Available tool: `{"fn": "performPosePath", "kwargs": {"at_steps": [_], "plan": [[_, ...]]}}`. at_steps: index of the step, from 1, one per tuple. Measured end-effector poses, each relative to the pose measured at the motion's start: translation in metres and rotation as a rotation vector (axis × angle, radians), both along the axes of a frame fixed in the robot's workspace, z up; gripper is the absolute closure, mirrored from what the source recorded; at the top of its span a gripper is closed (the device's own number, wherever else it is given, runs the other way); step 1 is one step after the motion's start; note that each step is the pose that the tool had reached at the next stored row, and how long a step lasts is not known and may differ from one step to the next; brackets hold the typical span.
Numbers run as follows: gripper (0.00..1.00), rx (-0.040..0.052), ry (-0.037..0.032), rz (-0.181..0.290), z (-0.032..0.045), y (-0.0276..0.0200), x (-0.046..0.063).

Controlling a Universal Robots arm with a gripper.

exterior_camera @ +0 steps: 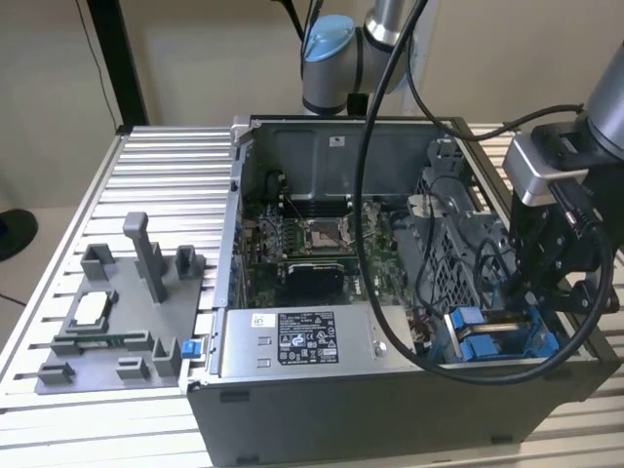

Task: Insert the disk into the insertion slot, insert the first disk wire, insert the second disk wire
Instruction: 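Insert the first disk wire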

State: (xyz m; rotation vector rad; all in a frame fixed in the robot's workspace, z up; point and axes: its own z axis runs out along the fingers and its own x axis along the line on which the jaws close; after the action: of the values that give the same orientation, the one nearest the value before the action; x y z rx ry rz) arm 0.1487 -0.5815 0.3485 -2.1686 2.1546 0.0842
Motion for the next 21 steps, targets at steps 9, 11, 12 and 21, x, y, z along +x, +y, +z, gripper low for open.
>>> {"fn": "performPosePath", "kwargs": {"at_steps": [9,11,12,21], "plan": [[1.00,-0.0747,0.0000,0.000,-0.0043,0.0157,0.001],[1.00,-0.0824,0.0000,0.000,-0.0051,0.0162,0.002],[1.00,-0.0839,0.0000,0.000,-0.0053,0.0162,0.002],[1.00,-0.0849,-0.0006,0.000,-0.0069,0.0167,0.002]]}}
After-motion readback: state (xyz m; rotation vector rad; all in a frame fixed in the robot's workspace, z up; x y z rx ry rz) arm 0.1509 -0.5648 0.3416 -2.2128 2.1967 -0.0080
